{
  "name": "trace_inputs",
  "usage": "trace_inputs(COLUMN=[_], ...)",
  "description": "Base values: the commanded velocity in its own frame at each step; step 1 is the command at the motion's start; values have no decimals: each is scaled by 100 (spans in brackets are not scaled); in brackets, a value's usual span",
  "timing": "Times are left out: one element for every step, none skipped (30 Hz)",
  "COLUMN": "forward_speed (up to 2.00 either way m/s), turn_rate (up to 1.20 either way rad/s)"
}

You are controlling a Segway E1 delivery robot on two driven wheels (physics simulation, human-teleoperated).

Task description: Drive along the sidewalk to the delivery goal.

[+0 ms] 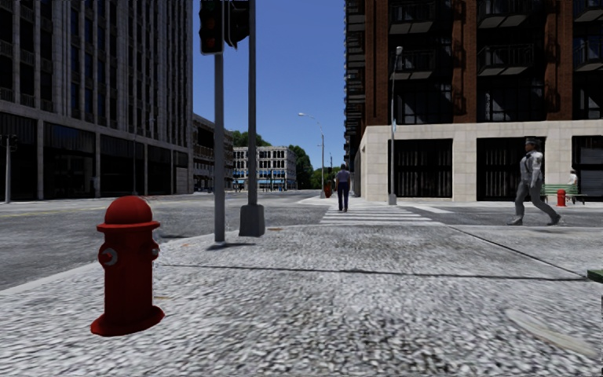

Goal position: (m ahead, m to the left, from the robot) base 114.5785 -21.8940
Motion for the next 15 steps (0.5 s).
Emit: trace_inputs(forward_speed=[200,200,200,200,200,200,200,200,200,200,200,200,200,200,200], turn_rate=[0,0,0,-3,-53,-53,-100,-105,-107,-107,-38,-38,0,0,0])
